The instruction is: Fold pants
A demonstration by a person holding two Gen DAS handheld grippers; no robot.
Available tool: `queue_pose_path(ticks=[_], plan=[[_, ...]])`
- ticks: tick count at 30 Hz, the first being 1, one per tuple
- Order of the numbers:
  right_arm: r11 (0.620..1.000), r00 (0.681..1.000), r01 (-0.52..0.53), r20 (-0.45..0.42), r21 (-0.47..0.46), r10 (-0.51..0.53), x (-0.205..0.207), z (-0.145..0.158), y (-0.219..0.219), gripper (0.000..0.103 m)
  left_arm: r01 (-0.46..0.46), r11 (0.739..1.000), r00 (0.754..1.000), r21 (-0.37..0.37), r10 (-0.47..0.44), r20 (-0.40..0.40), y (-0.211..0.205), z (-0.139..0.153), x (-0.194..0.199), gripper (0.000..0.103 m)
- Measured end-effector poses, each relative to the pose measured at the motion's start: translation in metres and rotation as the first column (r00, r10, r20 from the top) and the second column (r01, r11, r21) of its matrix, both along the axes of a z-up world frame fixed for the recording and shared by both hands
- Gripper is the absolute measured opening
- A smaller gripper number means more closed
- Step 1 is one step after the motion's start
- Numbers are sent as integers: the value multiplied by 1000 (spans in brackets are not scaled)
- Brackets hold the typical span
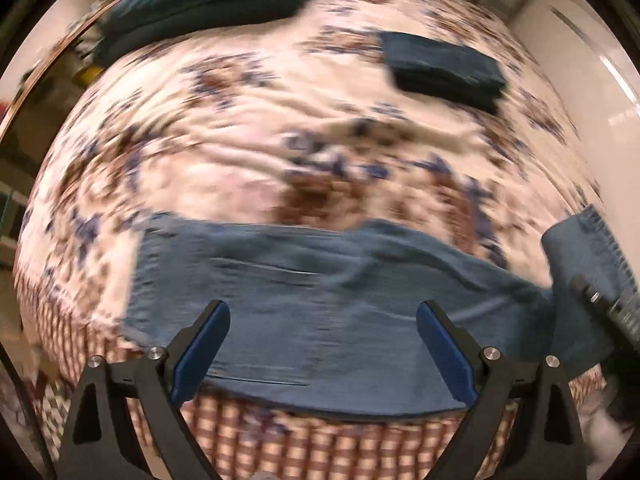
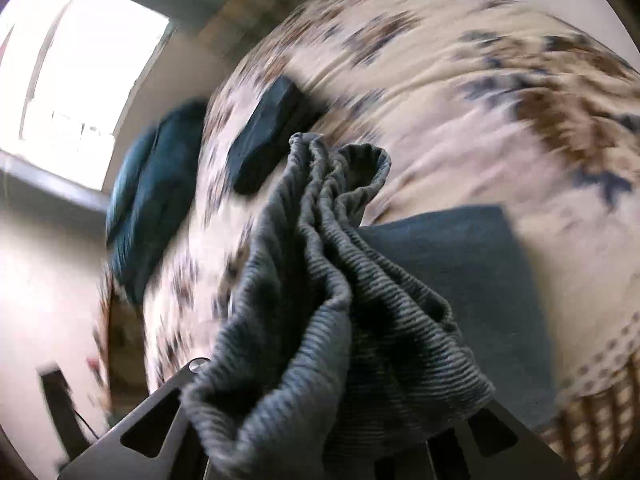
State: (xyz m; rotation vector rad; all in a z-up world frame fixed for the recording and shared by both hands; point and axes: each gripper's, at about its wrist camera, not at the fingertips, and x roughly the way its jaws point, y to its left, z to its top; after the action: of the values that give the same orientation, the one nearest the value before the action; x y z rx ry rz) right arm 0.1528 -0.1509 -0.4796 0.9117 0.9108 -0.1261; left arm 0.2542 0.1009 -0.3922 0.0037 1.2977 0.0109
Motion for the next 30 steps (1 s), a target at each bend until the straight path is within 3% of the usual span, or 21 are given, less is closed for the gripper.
queue_pose_path(ticks=[2,5,7,10,13,15,16,17,18,19,20,23,25,28,30], plan=[[991,994,-112,-23,-73,111,19,-9,57,7,-49,999,999,17,49,0,32,-3,1,95],[912,945,-327,-98,-247,312,46,-34,153,7,-132,990,991,49,133,-12,83,-12,2,95],[817,888,-460,-182,-348,423,54,-60,213,7,-183,981,982,63,185,-27,112,-21,2,95],[683,817,-575,-283,-450,502,51,-88,270,7,-240,970,969,49,242,-56,142,-34,2,95],[558,768,-634,-356,-535,532,44,-104,294,8,-249,969,964,7,248,-91,145,-44,6,95],[475,723,-682,-412,-556,555,45,-106,304,13,-243,969,963,-38,237,-126,138,-51,13,95],[453,695,-711,-437,-538,571,46,-105,306,21,-240,967,963,-80,227,-146,133,-54,16,95],[455,668,-738,-441,-498,600,48,-104,300,33,-239,963,961,-125,217,-170,128,-57,21,95],[463,648,-757,-446,-460,617,47,-100,297,37,-243,957,958,-162,210,-197,123,-62,24,95],[494,633,-773,-424,-398,648,46,-93,287,61,-242,950,955,-198,198,-219,117,-67,27,95],[536,624,-781,-383,-321,681,45,-86,276,93,-241,938,952,-248,179,-249,110,-74,31,95],[671,679,-727,-298,-145,671,31,-62,233,96,-246,902,929,-355,115,-351,81,-100,40,95],[770,746,-637,-280,-35,605,19,-56,192,97,-241,884,910,-401,62,-411,60,-123,43,95],[868,823,-496,-310,21,477,-1,-55,136,97,-221,888,877,-402,0,-481,32,-156,45,95],[917,865,-397,-325,22,383,-14,-58,95,97,-185,915,864,-359,-24,-503,15,-173,44,93]])
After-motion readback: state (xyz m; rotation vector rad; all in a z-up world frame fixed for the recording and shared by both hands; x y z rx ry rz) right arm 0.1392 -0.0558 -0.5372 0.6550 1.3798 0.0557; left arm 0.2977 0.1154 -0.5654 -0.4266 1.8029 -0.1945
